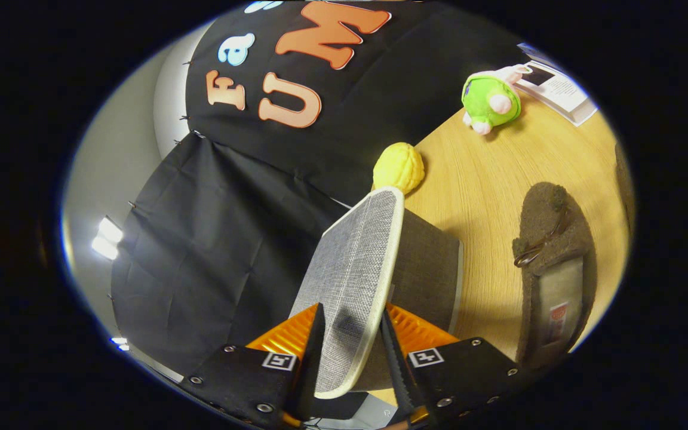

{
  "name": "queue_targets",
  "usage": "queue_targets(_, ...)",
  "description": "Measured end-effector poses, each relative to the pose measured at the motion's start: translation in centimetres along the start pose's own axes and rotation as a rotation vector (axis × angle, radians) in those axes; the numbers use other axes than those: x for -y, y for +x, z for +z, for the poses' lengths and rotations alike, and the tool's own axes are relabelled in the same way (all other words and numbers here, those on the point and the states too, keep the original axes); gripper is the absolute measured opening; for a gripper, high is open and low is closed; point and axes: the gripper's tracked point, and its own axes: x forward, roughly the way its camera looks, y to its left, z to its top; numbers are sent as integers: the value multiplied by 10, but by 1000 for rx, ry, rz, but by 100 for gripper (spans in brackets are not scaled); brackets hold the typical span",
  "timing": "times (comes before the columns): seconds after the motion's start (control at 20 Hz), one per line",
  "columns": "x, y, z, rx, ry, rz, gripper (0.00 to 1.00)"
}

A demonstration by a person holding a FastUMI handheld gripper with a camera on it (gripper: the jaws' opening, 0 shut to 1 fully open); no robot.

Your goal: Open the storage box then place both shoes into the box .Put the left shoe in first, then the right shoe, with the right side of both shoes facing outward in a uniform manner.

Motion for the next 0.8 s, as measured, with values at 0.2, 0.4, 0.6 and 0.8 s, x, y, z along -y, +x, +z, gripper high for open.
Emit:
queue_targets(0.2, 0, 1, -4, -24, 4, 3, 26)
queue_targets(0.4, -20, -10, 18, 48, 27, 48, 9)
queue_targets(0.6, -42, -22, 34, 75, 17, 86, 7)
queue_targets(0.8, -61, -31, 53, 131, 1, 98, 7)
